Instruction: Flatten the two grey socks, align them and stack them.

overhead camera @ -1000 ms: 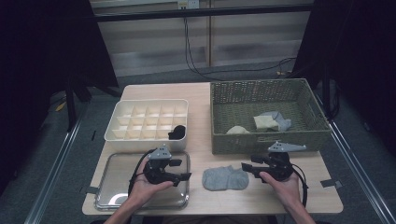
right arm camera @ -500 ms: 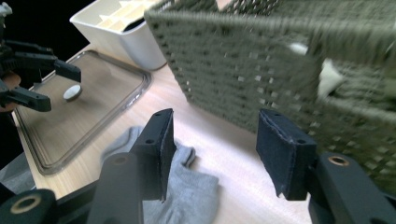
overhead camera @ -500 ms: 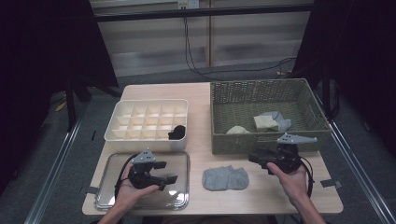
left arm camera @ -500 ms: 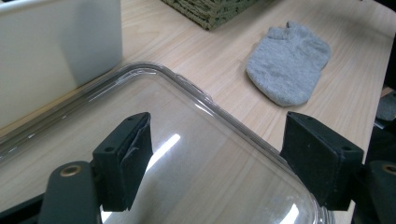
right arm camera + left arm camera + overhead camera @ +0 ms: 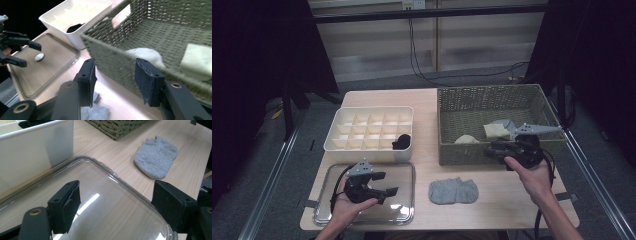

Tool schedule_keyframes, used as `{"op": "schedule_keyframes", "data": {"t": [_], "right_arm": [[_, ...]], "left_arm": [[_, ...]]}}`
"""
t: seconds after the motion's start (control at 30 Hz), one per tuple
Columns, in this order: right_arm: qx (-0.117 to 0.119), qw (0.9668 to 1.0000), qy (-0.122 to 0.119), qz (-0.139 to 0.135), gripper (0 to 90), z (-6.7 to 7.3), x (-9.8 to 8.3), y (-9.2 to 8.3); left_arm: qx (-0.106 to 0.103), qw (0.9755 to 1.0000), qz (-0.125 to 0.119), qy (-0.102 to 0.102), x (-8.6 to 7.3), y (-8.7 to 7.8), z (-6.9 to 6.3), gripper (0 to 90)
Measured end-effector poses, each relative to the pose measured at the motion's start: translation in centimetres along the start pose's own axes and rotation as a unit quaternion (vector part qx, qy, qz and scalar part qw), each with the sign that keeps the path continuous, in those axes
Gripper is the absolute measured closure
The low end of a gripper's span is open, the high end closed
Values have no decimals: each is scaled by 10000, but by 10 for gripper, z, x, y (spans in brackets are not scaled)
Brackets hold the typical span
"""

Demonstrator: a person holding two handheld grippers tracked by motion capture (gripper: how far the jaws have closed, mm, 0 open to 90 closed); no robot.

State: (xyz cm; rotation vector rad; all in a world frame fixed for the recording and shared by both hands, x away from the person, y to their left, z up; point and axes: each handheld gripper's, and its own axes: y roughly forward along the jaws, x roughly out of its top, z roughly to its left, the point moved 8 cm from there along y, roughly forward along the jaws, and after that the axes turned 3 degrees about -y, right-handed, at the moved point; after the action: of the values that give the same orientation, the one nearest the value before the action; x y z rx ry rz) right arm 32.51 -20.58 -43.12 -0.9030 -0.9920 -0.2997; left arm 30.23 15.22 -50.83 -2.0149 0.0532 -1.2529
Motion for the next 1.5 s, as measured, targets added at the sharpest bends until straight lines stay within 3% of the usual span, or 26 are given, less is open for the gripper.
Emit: {"op": "schedule_keyframes", "data": {"t": [0.17, 0.4, 0.7, 0.9, 1.07, 1.13, 1.33, 1.5], "right_arm": [[-158, 9998, 62, -38, 544, -24, 17, 0], [-304, 9991, 127, 251, 555, -50, 30, 15], [-689, 9951, 109, 703, 490, -95, 59, 37], [-623, 9926, 141, 1033, 464, -113, 63, 63], [-571, 9866, 228, 1513, 414, -127, 56, 88], [-529, 9819, 373, 1778, 375, -129, 52, 94], [-605, 9747, 399, 2113, 364, -134, 39, 108], [-800, 9670, 382, 2387, 358, -140, 28, 116]], "left_arm": [[3, 10000, 24, 50, -1, -1, -2, 225], [25, 10000, 39, 43, -1, 0, 0, 217], [-39, 10000, 23, -63, 0, 0, 3, 203], [-75, 9999, 103, -13, 1, 5, 2, 194], [-68, 9999, 118, -76, 1, 6, 5, 184], [-66, 9999, 104, -106, 0, 6, 6, 183], [-107, 9998, 136, -50, -1, 6, 4, 181], [-117, 9998, 171, -17, -1, 7, 4, 180]]}}
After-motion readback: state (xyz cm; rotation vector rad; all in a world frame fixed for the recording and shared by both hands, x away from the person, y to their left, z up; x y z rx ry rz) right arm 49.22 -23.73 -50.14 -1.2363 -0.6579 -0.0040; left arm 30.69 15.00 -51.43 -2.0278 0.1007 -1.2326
